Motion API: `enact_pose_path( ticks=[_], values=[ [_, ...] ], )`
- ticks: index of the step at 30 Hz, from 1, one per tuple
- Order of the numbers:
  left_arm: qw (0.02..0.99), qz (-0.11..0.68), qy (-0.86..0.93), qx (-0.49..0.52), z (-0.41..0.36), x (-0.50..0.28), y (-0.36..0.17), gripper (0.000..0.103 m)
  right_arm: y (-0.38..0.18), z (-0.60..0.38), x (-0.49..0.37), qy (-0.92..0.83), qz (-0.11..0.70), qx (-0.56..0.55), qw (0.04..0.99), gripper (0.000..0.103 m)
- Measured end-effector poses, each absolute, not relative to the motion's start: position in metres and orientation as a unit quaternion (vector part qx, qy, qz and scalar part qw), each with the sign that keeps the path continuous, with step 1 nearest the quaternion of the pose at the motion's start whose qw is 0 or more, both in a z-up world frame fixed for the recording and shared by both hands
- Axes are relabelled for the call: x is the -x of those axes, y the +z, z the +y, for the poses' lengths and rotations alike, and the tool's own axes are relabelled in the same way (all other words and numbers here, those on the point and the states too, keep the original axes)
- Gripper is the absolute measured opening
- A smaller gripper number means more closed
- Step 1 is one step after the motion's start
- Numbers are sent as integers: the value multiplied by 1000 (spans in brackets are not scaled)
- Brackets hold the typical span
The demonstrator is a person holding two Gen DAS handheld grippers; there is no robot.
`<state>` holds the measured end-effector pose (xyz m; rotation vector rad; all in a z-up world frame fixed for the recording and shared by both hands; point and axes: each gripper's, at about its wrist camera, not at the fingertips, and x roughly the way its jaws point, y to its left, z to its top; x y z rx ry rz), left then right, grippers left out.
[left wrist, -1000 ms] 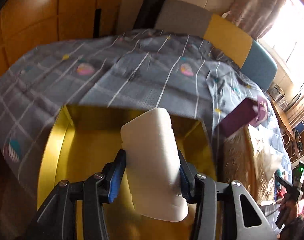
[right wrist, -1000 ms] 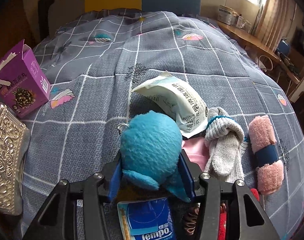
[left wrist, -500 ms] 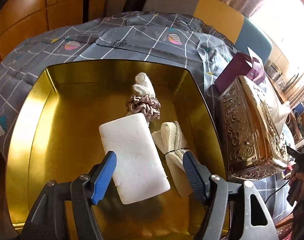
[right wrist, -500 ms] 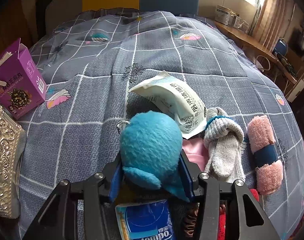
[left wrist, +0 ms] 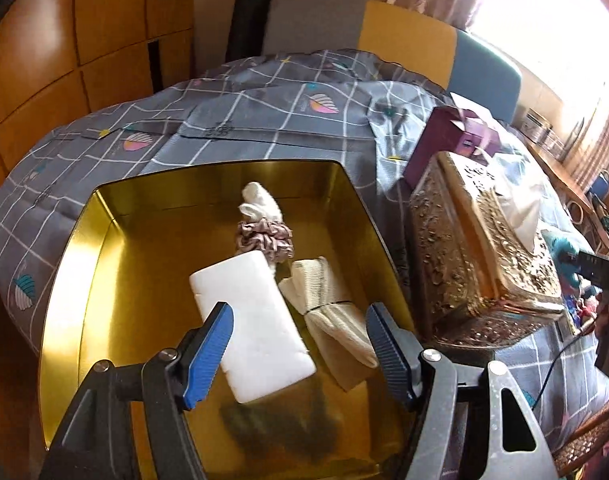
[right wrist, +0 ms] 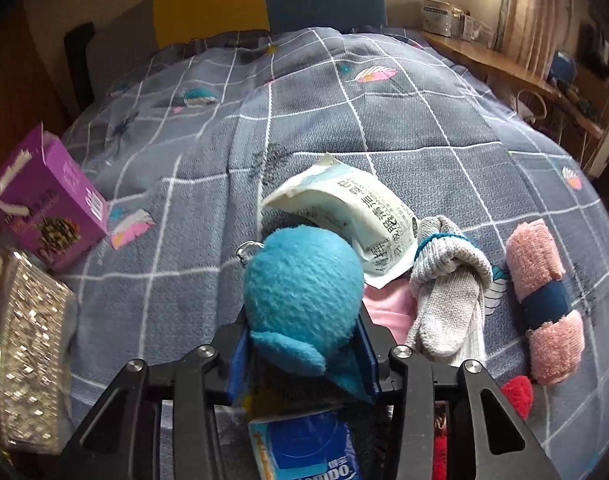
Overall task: Organize soft objects
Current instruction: 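Carry the blue plush toy into the gold tray and open the right tool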
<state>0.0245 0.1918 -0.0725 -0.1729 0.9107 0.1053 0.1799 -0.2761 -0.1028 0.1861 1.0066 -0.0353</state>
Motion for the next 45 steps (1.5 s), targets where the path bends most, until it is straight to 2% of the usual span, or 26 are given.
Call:
enact_pose_path(
  ticks=[5,13,22,30,37,45],
  values=[
    [896,436,42,75,188,-24,-69,70,-86,-278,-189,-5,481,-142,865,44],
    [900,427,49,69,189,-18,-63,70,-40,-253,-229,-8,471,-136,872,44],
    [906,416,48,61,194,-10,-58,70,40,-157,-248,99,414,-63,903,45],
    [906,414,52,65,202,-6,-59,70,78,-54,-192,262,361,31,895,45],
    [903,407,93,100,238,-2,-58,70,76,20,-109,399,342,118,843,45],
    [900,385,154,135,286,11,-49,70,10,102,-28,490,375,210,759,45]
  ],
)
